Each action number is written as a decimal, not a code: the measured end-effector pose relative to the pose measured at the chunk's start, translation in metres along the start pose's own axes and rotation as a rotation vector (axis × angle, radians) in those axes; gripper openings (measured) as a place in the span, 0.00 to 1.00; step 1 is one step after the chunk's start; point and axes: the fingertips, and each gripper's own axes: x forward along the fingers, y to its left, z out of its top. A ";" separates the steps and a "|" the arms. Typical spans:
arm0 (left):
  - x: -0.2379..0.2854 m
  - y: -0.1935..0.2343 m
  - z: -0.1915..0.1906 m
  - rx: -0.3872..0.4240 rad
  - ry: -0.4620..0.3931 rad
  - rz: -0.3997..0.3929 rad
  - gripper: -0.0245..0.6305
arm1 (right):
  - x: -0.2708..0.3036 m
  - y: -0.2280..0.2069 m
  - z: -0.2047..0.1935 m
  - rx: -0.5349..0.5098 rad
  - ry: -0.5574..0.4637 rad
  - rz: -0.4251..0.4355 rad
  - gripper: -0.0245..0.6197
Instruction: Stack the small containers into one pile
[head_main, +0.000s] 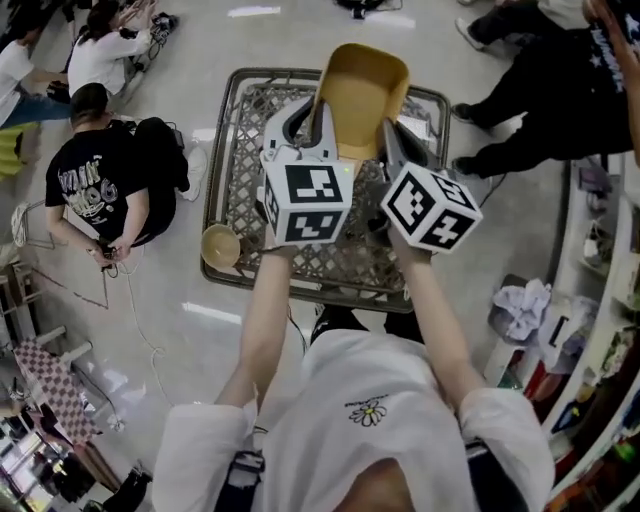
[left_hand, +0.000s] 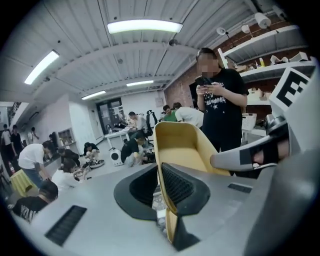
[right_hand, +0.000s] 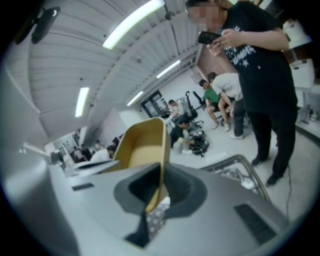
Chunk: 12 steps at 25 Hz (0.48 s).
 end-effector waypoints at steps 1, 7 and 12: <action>0.007 -0.003 -0.016 -0.006 0.035 -0.012 0.11 | 0.005 -0.008 -0.014 0.017 0.034 -0.018 0.10; 0.048 -0.013 -0.098 0.002 0.233 -0.044 0.11 | 0.035 -0.048 -0.085 0.090 0.232 -0.099 0.10; 0.066 -0.012 -0.151 0.006 0.373 -0.043 0.11 | 0.050 -0.061 -0.130 0.132 0.360 -0.136 0.11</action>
